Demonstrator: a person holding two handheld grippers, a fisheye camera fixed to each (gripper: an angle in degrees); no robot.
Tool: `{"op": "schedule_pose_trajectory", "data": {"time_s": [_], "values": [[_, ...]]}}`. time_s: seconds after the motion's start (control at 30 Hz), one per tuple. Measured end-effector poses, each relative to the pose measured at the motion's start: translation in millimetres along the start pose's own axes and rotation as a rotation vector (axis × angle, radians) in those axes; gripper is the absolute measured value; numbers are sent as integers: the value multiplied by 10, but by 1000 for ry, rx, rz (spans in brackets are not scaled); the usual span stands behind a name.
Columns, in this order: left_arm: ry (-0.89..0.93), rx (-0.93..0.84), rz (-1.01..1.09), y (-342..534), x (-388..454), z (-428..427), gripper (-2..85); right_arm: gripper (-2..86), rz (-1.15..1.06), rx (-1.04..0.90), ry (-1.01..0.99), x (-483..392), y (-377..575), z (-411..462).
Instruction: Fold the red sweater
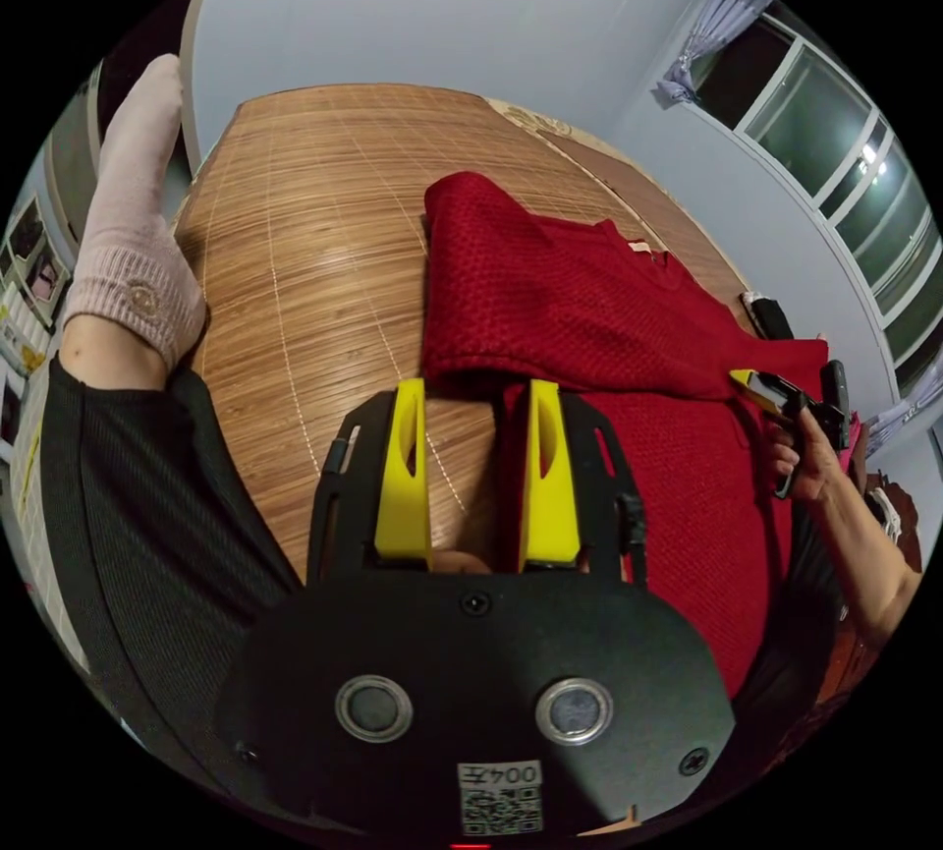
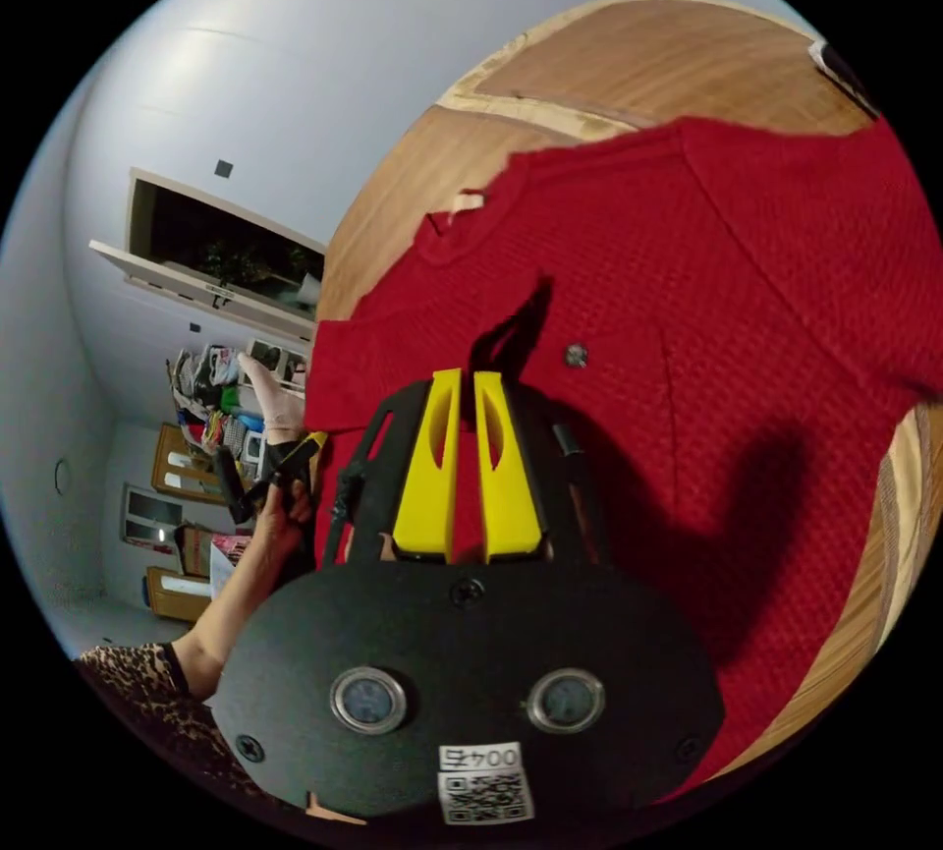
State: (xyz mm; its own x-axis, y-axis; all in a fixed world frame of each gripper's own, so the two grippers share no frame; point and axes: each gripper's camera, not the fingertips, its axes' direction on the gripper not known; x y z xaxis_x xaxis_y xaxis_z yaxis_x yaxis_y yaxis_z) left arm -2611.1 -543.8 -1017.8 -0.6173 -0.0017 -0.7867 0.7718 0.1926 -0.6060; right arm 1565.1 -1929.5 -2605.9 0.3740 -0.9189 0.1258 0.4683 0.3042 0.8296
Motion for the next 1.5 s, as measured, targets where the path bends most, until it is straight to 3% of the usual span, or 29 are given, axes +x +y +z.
{"op": "schedule_pose_trajectory", "data": {"time_s": [0.13,0.27,0.37,0.5,0.57,1.03,1.17,1.37,1.5], "values": [[-16,4,5,-52,63,83,137,25,-183,88,-8,-612,-289,-362],[-69,-7,36,-117,179,174,130,20,-371,201,110,-1133,-452,-975],[-122,-20,70,-164,289,244,127,23,-293,190,203,-774,-470,-1093],[-161,-25,111,-211,420,318,127,33,-76,45,133,31,-394,-777],[-161,-26,121,-236,453,327,125,35,-50,60,122,129,-345,-745],[-289,68,403,-448,831,315,49,35,-153,77,78,-376,-569,-771],[-244,17,346,-549,596,377,33,32,-264,153,155,-649,-512,-922],[-144,-37,242,-625,255,499,47,39,-123,-67,292,8,-275,-245],[-75,-53,140,-684,-5,423,77,59,-83,-37,321,107,-133,-227]]}}
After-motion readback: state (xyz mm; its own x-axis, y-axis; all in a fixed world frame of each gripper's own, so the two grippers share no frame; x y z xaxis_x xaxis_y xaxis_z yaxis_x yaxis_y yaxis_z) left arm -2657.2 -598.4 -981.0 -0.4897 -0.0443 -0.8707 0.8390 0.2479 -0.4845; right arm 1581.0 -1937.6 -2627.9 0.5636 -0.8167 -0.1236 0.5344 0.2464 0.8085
